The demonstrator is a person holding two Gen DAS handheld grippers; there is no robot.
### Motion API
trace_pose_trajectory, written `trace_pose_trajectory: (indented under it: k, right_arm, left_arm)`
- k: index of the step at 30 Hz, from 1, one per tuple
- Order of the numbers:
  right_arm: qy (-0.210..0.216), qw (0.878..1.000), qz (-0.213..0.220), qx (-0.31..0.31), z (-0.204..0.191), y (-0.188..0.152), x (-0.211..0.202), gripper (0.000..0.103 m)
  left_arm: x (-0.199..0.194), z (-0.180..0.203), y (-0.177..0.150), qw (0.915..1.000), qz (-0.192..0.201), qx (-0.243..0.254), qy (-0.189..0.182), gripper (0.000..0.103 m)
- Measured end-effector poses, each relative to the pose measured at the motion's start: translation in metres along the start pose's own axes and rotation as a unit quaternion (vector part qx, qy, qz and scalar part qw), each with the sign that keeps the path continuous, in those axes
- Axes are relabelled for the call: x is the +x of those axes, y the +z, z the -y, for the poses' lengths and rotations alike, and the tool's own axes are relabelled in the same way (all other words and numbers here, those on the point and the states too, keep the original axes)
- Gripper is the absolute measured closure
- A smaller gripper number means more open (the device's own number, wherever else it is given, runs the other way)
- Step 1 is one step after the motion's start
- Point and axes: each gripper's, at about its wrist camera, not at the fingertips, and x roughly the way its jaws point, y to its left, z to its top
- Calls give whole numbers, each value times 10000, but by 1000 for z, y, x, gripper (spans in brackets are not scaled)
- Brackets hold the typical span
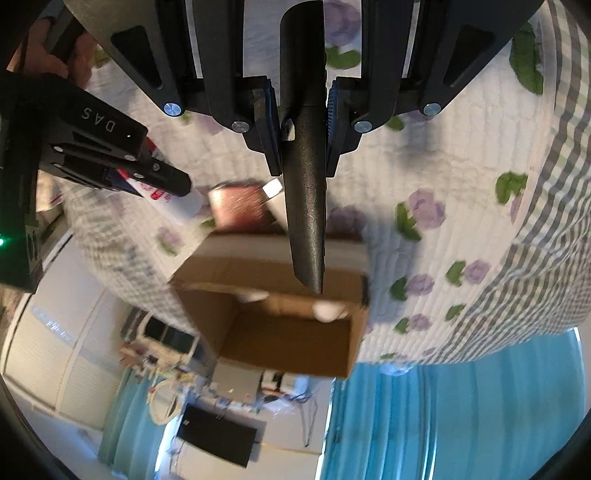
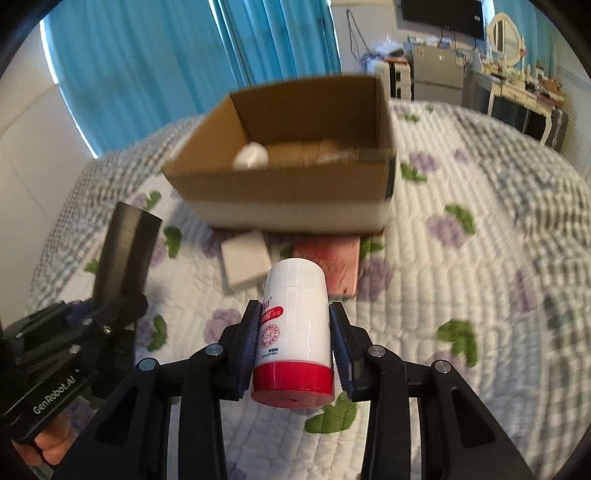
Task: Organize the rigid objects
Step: 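Carry black case and red-capped bottle into the box and release both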
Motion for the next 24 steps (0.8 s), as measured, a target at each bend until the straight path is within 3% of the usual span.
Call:
trace_pose_trajectory:
  k: [3,14,18,24]
  right_arm:
    - [-12,9998,176,-93,1,14,-18,67]
    - [-120,9949,879,-475,-1,101,-57,67]
    - [-111,9935,1045,-447,6,132,-50,67]
    - [-152,9924,1168,-344,25,169,-26,67]
  left_arm:
    - [-10,8,19,9998,83,66,-175,82]
    - [-10,31,117,9987,263,415,-113,82]
    - [18,37,154,9988,220,442,-2,82]
    - [77,33,185,9995,-145,193,-185,82]
